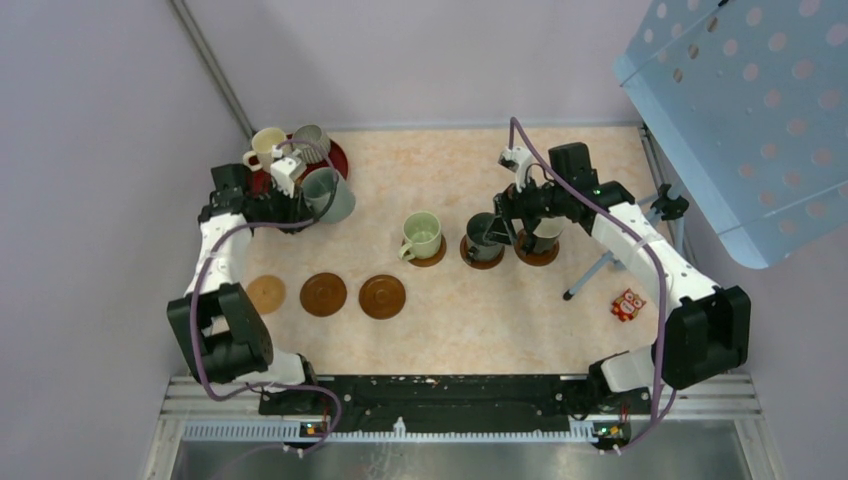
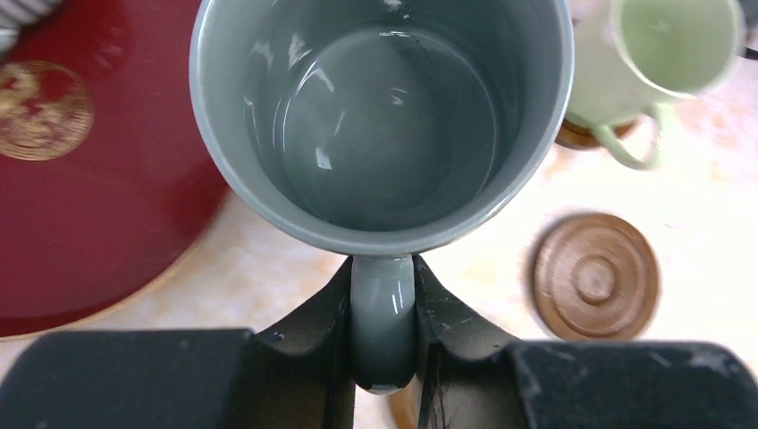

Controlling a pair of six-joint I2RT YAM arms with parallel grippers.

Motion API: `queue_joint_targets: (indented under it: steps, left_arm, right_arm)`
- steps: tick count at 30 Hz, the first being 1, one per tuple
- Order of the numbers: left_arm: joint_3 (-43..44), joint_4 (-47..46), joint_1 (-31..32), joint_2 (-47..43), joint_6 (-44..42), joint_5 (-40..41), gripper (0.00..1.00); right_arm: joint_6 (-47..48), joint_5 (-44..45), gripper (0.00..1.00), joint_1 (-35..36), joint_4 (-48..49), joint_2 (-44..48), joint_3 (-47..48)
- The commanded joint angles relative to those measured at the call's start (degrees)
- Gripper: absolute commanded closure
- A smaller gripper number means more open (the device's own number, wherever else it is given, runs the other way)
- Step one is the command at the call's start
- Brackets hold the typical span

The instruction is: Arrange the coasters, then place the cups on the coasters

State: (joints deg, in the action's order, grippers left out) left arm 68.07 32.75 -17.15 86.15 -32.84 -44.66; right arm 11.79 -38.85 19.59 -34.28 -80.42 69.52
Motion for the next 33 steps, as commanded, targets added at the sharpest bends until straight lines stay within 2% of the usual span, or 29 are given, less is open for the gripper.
queue_joint_targets:
  steps: [1, 15, 19, 24, 29, 33]
  left_arm:
    - [-7.2, -1.9, -0.2, -10.4, -3.3, -10.7, 1.00]
    - [-24.6, 9.1, 0.2, -27.3, -17.1, -15.2, 1.00]
    - [-27.9, 8.0, 1.5, -30.8, -18.2, -14.5, 1.00]
    - [-31.0, 7.9, 6.0, -32.8, -20.4, -12.9, 1.00]
    - [-35.4, 4.6, 15.9, -34.7, -18.7, -6.5, 1.00]
    - [-37.2, 1.4, 17.0, -35.4, -16.4, -4.9, 1.00]
  right_arm:
    - [0.0, -0.1, 0.13, -0.5, 0.6, 2.5, 2.6]
    - [-0.4, 0.0, 0.13, -0.5, 0.7, 2.8, 2.0]
    - [-0.8, -0.1, 0.13, -0.5, 0.7, 2.7, 2.2]
    - [-0.9, 0.1, 0.13, -0.4, 0.3, 2.7, 2.7]
    - [-1.2, 0.4, 0.14, -0.5, 0.5, 2.6, 2.6]
    - [-1.1, 0.9, 0.13, -0.5, 0.2, 2.8, 2.6]
